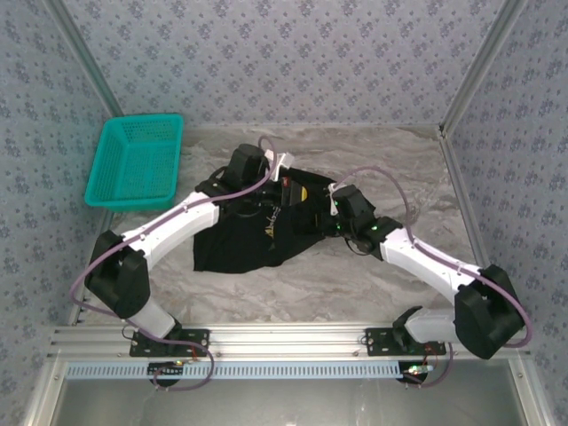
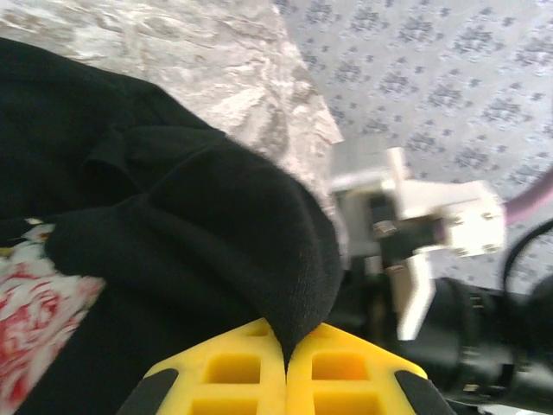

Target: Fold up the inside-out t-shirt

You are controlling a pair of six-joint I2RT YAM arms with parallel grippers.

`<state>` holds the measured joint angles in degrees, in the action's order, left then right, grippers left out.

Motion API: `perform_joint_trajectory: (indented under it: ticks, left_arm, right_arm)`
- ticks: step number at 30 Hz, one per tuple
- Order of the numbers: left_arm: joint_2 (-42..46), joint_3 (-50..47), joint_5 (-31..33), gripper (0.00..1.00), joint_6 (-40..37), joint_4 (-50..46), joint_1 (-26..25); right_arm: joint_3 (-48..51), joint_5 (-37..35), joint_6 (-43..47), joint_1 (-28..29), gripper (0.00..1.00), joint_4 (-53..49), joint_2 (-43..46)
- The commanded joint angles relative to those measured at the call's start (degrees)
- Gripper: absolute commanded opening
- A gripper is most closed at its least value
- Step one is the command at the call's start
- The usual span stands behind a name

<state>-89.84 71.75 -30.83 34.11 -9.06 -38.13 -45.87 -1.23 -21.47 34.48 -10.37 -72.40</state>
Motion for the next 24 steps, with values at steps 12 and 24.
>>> perform_joint_trajectory:
  ticks: [12,24]
  left_arm:
    - [-0.2,0.65,29.15,0.0,-8.86,-4.35,3.66]
    - [-1.91,4.27,35.36,0.15,-11.7,-11.75,5.61]
  right_arm:
    - [6.35,40.59,-0.31,-16.7,0.09,5.88,18.79]
    - [6.5,39.7,-2.46,-21.2,0.02,4.26,16.39]
